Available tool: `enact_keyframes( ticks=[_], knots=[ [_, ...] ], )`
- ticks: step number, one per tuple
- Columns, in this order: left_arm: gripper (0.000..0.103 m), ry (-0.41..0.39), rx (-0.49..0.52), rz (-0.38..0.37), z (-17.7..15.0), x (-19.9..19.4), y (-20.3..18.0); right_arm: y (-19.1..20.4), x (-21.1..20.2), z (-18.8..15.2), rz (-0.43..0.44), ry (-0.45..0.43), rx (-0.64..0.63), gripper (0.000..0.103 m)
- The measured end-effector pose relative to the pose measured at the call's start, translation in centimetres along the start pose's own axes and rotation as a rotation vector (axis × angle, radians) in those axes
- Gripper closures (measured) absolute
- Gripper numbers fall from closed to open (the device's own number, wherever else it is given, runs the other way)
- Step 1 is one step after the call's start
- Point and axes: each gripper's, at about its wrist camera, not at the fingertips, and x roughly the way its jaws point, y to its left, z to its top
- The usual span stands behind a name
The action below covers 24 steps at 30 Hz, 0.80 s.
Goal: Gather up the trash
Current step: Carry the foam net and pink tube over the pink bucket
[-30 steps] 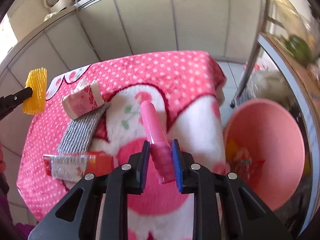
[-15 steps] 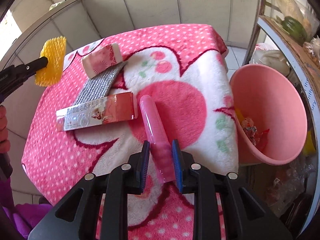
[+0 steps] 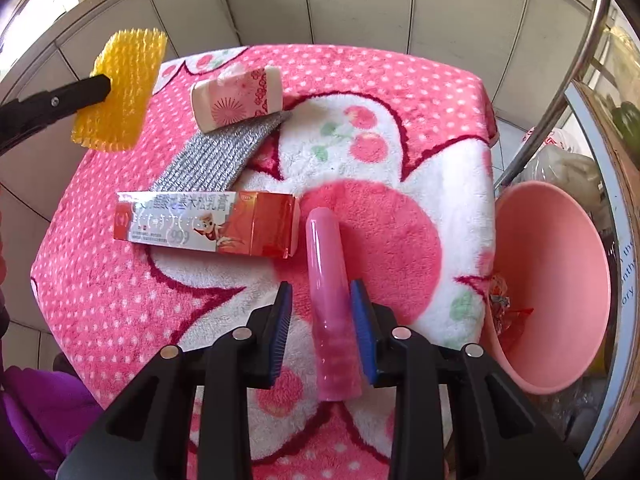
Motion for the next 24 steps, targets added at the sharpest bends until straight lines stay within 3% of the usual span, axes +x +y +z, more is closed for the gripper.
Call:
enact_keyframes(
  ticks=[2, 3, 8, 12, 18, 24],
  knots=[
    [0.095, 0.005, 0.012, -0.002, 0.0, 0.2, -0.5, -0.2, 0.6, -0.2, 0.002, 0.004, 0.012, 0.074],
    [0.095, 0.006, 0.019, -0.002, 0.0, 0.3, -0.8, -0.4, 0.7, -0.4, 0.003, -0.006, 0.021, 0.081],
    [0.095, 0.009, 0.046, -0.020, 0.4, 1.1, -2.3, -2.5, -1.1, -1.8, 0.076, -0.125, 0.142, 0.081],
    [0.095, 0.007, 0.080, -0.057, 1.1, 2.0, -4.5, -5.2, -4.0, -3.1, 0.082, -0.241, 0.249, 0.081],
    [0.095, 0.016, 0.164, -0.140, 2.5, 4.4, -10.2, -11.7, -8.0, -4.9, -0.003, -0.416, 0.461, 0.081],
    [0.095, 0.042, 0.242, -0.231, 3.3, 8.4, -17.5, -16.6, -8.3, -6.3, -0.108, -0.467, 0.607, 0.081]
  ],
)
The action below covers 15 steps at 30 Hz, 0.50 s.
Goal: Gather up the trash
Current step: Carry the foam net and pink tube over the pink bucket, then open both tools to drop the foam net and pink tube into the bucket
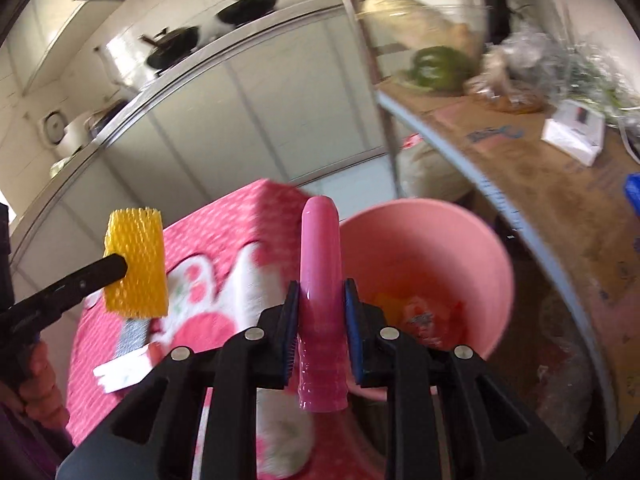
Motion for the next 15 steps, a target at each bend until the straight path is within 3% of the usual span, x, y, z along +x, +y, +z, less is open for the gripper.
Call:
enact_keyframes(
  ticks=[7, 15],
  knots=[
    [0.095, 0.078, 0.089, -0.020, 0.3, 7.0, -5.0, -3.6, 1.9, 0.1, -0.073, 0.009, 0.082, 0.081],
    [0.095, 0.162, 0.095, -0.001, -0.9, 11.8, -5.9, -5.3, 3.6, -0.4, -0.132, 0.042, 0.108, 0.081]
  ],
)
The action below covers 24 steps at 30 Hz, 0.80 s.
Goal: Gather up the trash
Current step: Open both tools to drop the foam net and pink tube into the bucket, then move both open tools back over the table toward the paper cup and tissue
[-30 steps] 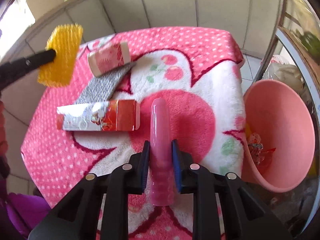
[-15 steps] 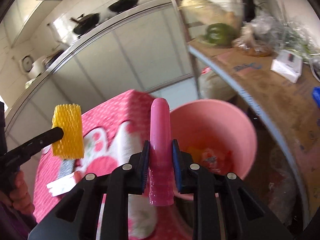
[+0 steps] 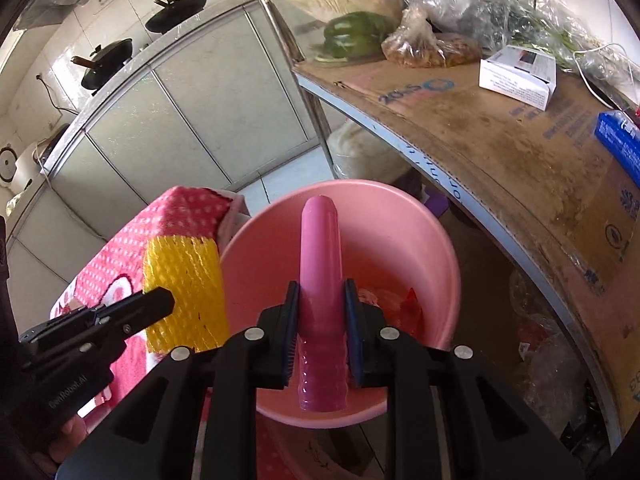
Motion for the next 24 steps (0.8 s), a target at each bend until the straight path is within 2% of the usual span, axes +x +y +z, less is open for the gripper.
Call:
enact_keyframes(
  ticks=[6, 11, 14, 24],
  knots=[
    [0.094, 0.025, -0.003, -0.006, -0.6, 1.6, 0.1, 0.0, 0.5, -0.1, -0.022, 0.003, -0.006, 0.081],
    [0.084, 0.028, -0.020, -0.023, -0.3, 1.8, 0.1, -0.2, 0.7, 0.1, -0.030, 0.018, -0.003, 0.080],
    [0.081, 0.021, -0.034, -0.040, -0.2, 1.5, 0.2, -0.3, 0.5, 0.1, -0.027, 0.012, 0.000, 0.074],
    [0.078, -0.034, -0.044, -0.043, -0.4, -1.8, 0.8, 1.4, -1.6, -0.5, -0.010, -0.010, -0.048, 0.074]
  ],
)
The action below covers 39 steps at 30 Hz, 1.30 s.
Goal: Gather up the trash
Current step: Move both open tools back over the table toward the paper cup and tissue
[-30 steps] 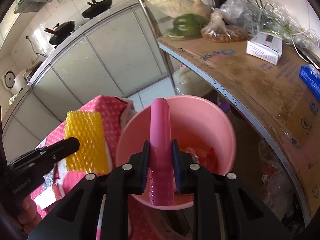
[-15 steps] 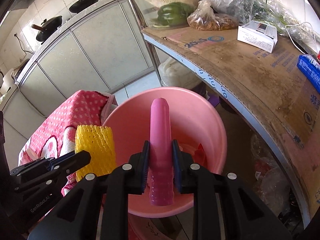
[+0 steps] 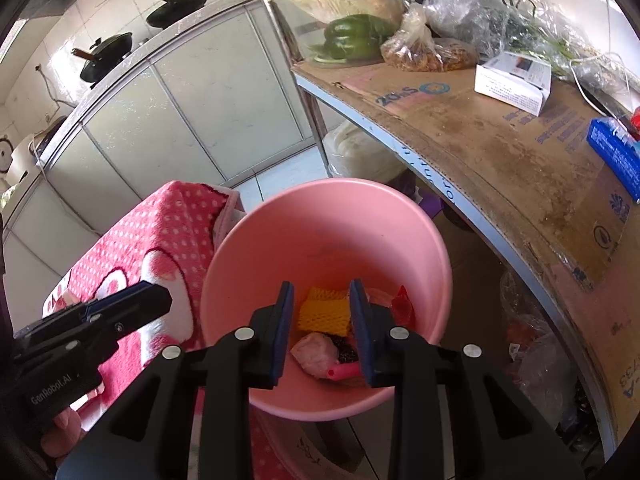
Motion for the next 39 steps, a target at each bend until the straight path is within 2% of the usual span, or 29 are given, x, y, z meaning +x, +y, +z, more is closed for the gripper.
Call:
enact_keyframes(
  ticks=[5, 8, 14, 20, 25, 29, 35, 39],
  knots=[
    [0.078, -0.026, -0.006, 0.014, -0.6, -2.5, 1.0, 2.0, -1.6, -0.8, 0.020, -0.018, -0.053, 0.074],
    [0.073, -0.042, -0.007, 0.030, -1.2, -4.1, 1.7, 3.1, -2.3, -1.2, 0.047, -0.012, -0.059, 0.074],
    [0.072, -0.074, 0.020, 0.096, -2.6, -8.2, 4.0, 5.9, -3.5, -2.0, 0.100, -0.010, -0.085, 0.074],
    [0.072, -0.129, -0.049, 0.182, -3.0, -13.5, 9.5, 8.7, -4.3, -2.1, 0.121, -0.007, -0.130, 0.074],
    [0.072, -0.148, -0.106, 0.305, -2.5, -16.6, 15.3, 10.9, -4.6, -2.4, 0.154, 0.008, -0.163, 0.074],
    [0.072, -0.112, -0.165, 0.370, -2.1, -16.9, 20.6, 12.4, -4.8, -2.7, 0.170, 0.021, -0.194, 0.074],
    [0.072, 0.002, -0.323, 0.350, -2.0, -14.4, 27.0, 14.2, -5.2, -2.8, 0.181, 0.031, -0.243, 0.074],
    [0.072, 0.056, -0.363, 0.331, -2.1, -11.9, 28.4, 15.5, -4.7, -2.7, 0.211, 0.064, -0.255, 0.074]
  ],
)
